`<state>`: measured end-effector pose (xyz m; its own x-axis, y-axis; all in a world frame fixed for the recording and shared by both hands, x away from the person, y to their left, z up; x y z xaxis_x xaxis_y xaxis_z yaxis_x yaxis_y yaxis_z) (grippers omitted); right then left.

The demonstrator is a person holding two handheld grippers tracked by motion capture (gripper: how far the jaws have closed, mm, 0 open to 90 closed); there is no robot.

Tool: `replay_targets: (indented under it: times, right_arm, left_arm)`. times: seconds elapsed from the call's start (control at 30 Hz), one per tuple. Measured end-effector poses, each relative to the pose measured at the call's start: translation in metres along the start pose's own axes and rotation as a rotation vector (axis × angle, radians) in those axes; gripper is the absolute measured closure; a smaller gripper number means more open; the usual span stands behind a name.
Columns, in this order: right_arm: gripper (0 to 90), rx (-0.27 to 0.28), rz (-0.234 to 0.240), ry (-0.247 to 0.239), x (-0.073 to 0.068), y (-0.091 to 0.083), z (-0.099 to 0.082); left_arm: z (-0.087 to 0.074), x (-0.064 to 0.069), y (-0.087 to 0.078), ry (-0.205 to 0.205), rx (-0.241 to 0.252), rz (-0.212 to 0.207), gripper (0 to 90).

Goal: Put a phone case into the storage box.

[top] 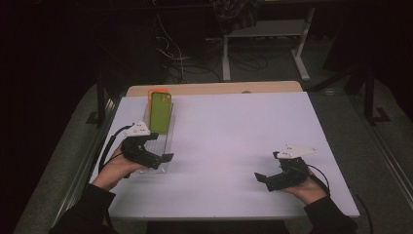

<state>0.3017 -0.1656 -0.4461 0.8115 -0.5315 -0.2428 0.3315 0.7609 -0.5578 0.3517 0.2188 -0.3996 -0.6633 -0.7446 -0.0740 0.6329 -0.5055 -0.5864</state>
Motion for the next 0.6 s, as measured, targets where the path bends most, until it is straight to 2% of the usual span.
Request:
replay_targets:
  times: [0.23, 0.4, 0.6]
  right_arm:
    - [0.0, 0.004, -0.007, -0.002, 0.001, -0.001, 0.001]
    - [0.0, 0.011, -0.008, -0.009, 0.001, -0.002, 0.003]
    - [0.0, 0.015, -0.005, -0.013, 0.0, -0.003, 0.005]
  left_arm:
    - [-0.013, 0.004, -0.001, -0.001, 0.006, -0.01, 0.0]
    - [-0.02, 0.006, -0.001, 0.013, 0.016, 0.0, 0.0]
    - [-0.027, 0.008, -0.002, 0.024, 0.0, -0.012, 0.0]
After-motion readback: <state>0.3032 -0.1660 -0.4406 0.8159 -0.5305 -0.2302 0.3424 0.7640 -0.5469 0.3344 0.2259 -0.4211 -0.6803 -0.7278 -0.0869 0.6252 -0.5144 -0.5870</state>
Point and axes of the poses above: each handheld gripper's, and its own axes: y roughly forward along the jaws, z roughly out of its top, x roughly to its right, the point moved 5 cm from there along y, roughly forward along the jaws, and after that the axes turned 15 degrees about z, right-handed, at the moved point
